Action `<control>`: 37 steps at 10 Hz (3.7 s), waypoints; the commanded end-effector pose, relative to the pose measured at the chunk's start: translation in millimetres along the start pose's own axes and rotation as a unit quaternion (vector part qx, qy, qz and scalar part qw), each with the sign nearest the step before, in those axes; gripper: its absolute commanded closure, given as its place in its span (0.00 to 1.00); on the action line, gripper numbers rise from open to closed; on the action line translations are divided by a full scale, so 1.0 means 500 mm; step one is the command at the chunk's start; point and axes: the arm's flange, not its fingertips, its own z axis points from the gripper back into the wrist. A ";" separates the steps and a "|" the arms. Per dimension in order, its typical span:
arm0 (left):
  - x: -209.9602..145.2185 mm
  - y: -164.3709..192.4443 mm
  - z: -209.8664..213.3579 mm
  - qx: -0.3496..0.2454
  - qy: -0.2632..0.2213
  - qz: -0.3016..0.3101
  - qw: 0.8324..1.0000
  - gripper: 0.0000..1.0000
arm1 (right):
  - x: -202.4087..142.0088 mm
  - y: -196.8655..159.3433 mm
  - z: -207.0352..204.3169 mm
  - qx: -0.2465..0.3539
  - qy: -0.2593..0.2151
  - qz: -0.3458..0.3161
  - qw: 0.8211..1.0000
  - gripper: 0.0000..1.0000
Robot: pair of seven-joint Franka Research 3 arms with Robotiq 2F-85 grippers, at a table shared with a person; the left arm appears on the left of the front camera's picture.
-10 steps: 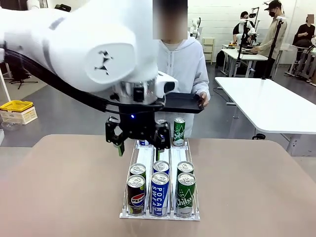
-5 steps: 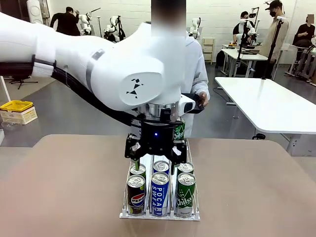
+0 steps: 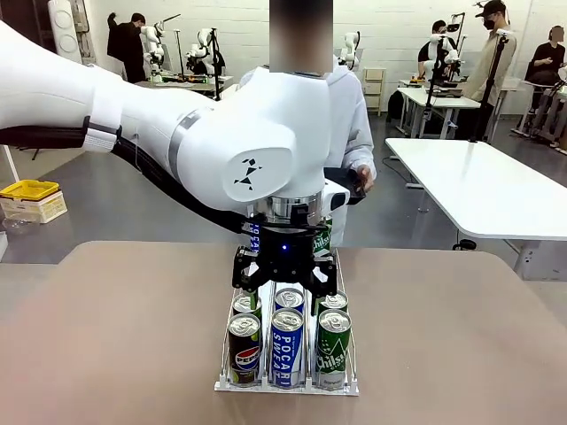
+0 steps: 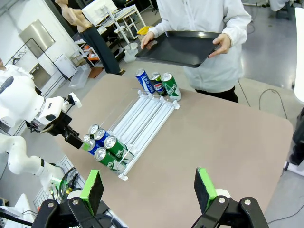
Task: Retrieve and hand over the desired beverage to the person.
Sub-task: Pick up a can of the same type that the person held from the Automatic Can Dispenser.
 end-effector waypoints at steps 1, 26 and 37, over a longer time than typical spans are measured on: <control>0.005 -0.008 -0.012 -0.001 -0.017 0.010 1.000 0.00 | 0.008 -0.003 0.001 0.012 -0.011 0.008 1.000 0.00; 0.036 -0.027 -0.079 0.013 0.015 0.031 0.999 0.00 | 0.008 -0.003 0.001 0.012 -0.011 0.008 1.000 0.00; 0.034 -0.022 -0.077 0.005 0.013 0.021 1.000 1.00 | 0.008 -0.003 0.001 0.012 -0.011 0.008 1.000 0.00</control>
